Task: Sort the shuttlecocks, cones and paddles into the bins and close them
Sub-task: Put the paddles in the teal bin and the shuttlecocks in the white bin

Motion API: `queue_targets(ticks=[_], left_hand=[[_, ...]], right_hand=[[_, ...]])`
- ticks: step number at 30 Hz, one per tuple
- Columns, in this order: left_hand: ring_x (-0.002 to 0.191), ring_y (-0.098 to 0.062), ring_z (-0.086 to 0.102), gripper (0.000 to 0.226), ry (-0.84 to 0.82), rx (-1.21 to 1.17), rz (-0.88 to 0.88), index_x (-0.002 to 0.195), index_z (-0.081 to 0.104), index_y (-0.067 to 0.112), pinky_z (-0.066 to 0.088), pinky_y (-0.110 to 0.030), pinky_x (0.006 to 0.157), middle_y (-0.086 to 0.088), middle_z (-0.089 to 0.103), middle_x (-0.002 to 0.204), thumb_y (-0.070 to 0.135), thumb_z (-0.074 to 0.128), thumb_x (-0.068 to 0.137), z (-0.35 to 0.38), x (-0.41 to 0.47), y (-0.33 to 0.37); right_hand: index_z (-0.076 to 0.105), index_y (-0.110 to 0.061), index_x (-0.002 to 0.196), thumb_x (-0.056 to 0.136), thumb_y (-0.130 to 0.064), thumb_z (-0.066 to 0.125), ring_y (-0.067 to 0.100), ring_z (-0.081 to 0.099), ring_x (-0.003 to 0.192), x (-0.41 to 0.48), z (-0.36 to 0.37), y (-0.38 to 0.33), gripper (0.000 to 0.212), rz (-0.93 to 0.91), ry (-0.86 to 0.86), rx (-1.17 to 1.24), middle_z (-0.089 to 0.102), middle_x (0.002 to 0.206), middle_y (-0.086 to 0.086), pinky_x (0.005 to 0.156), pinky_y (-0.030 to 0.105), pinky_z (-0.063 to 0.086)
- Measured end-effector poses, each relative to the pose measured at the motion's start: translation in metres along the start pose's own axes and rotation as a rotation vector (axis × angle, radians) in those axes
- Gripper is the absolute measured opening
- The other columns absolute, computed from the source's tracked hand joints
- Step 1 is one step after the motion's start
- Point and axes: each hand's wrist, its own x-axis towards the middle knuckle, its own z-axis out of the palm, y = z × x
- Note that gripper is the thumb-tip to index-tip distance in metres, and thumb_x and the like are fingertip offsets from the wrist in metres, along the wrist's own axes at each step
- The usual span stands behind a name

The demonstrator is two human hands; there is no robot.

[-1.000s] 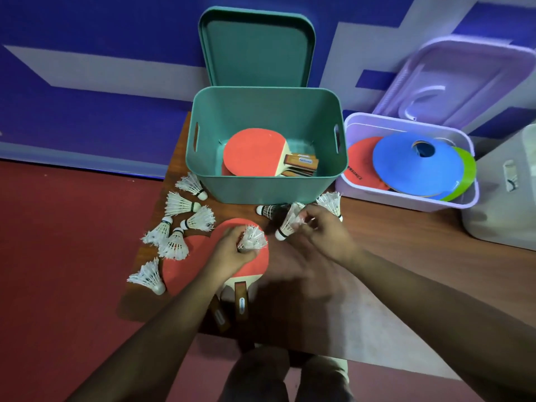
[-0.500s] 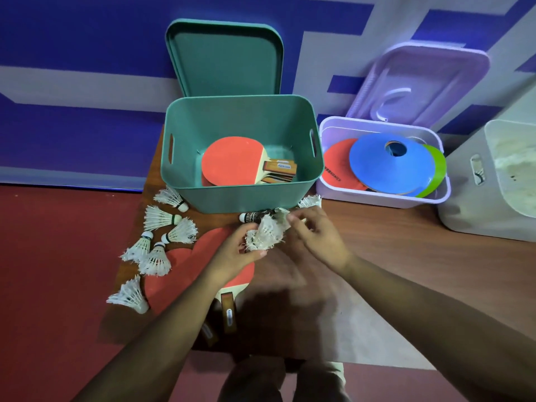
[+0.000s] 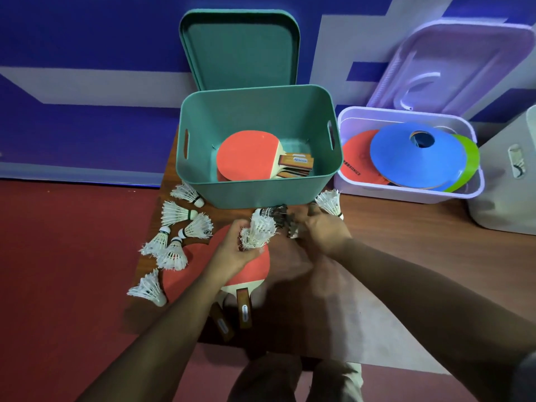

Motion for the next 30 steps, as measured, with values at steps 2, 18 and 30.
queue_targets(ticks=[2, 18, 30], left_hand=[[0.104, -0.009, 0.061, 0.05, -0.011, 0.027, -0.002, 0.105, 0.05, 0.044, 0.043, -0.027, 0.093, 0.008, 0.066, 0.109, 0.026, 0.078, 0.067, 0.001, 0.001, 0.004], [0.091, 0.002, 0.057, 0.052, -0.12, 0.184, 0.081, 0.109, 0.051, 0.028, 0.041, -0.007, 0.08, -0.005, 0.059, 0.116, 0.009, 0.081, 0.071, 0.028, 0.02, 0.045], [0.117, -0.009, 0.059, 0.061, -0.193, -0.024, -0.01, 0.115, 0.056, 0.045, 0.042, -0.035, 0.108, 0.009, 0.065, 0.123, 0.039, 0.082, 0.06, 0.038, 0.005, 0.046]], right_hand=[[0.055, -0.028, 0.125, 0.09, -0.035, 0.058, 0.033, 0.066, 0.094, -0.007, -0.003, 0.006, 0.037, 0.022, -0.002, 0.091, 0.052, 0.12, 0.008, 0.075, 0.038, 0.053], [0.059, -0.032, 0.084, 0.089, -0.04, 0.067, 0.026, 0.063, 0.062, -0.059, -0.054, 0.019, 0.012, 0.169, 0.484, 1.016, 0.066, 0.069, -0.002, 0.06, 0.042, 0.053], [0.067, -0.025, 0.114, 0.092, -0.04, 0.062, 0.006, 0.06, 0.091, -0.066, -0.026, 0.006, 0.027, 0.055, 0.339, 0.889, 0.056, 0.108, -0.002, 0.084, 0.021, 0.047]])
